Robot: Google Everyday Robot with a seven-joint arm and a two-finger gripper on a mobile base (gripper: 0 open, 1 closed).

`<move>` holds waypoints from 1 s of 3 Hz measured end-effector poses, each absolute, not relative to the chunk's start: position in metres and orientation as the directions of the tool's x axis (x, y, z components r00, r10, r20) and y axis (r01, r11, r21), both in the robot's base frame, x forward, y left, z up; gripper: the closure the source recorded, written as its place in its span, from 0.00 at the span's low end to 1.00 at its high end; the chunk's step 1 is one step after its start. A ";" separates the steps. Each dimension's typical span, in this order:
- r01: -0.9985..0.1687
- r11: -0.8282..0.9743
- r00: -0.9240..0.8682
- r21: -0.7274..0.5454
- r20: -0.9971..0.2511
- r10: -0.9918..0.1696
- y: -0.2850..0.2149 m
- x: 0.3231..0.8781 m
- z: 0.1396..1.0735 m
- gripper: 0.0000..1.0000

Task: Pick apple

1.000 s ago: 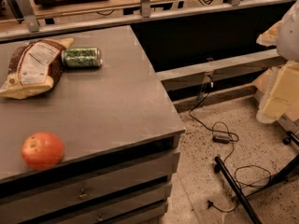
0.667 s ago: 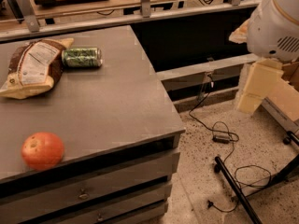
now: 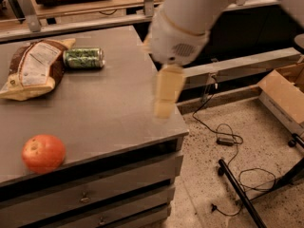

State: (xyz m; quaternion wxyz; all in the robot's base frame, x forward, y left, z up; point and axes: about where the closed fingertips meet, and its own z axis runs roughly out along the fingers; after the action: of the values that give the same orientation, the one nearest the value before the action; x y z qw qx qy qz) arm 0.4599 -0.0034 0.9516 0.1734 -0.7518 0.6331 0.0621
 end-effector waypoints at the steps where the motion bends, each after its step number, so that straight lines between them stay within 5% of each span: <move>1: -0.944 -0.305 0.330 -0.124 -0.368 -0.870 0.076 0.438 0.928 0.00; 3: -0.831 -0.555 0.500 -0.043 -0.495 -0.711 0.183 0.386 0.890 0.00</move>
Offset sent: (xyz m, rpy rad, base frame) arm -0.0740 0.1934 -0.0689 0.1276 0.2269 0.4874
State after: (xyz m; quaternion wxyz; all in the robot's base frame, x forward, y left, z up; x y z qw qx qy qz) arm 0.3862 0.1830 0.8896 0.1392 -0.8548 0.4510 0.2159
